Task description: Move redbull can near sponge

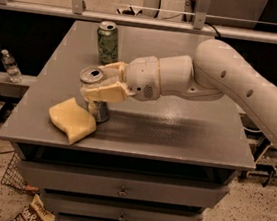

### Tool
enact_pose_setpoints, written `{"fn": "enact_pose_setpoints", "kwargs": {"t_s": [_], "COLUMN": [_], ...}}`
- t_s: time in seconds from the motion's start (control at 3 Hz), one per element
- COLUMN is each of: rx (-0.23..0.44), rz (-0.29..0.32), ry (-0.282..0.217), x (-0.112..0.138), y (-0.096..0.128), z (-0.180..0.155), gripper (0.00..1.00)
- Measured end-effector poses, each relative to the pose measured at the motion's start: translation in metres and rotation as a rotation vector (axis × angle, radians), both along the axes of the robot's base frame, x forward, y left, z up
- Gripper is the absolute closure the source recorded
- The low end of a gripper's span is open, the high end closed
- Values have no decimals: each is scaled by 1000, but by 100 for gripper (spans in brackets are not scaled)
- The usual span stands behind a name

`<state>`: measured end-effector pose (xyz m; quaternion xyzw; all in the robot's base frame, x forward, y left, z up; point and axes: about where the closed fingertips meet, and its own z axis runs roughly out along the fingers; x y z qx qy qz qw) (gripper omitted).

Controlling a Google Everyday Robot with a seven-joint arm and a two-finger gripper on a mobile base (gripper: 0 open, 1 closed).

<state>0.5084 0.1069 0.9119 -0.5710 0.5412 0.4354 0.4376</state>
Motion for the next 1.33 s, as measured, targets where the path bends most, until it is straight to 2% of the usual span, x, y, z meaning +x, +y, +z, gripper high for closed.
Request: {"fn": "enact_pose_setpoints", "kwargs": {"t_s": [0.33, 0.67, 1.0, 1.33], "rx": [0, -1, -40, -139], "rz": [4, 8, 13, -52], "ry": [0, -1, -18, -54], "x": [-1, -2, -3, 1], "y": [2, 4, 3, -36], "z": [0, 1, 2, 16], "gripper": [12, 0, 0, 0]}}
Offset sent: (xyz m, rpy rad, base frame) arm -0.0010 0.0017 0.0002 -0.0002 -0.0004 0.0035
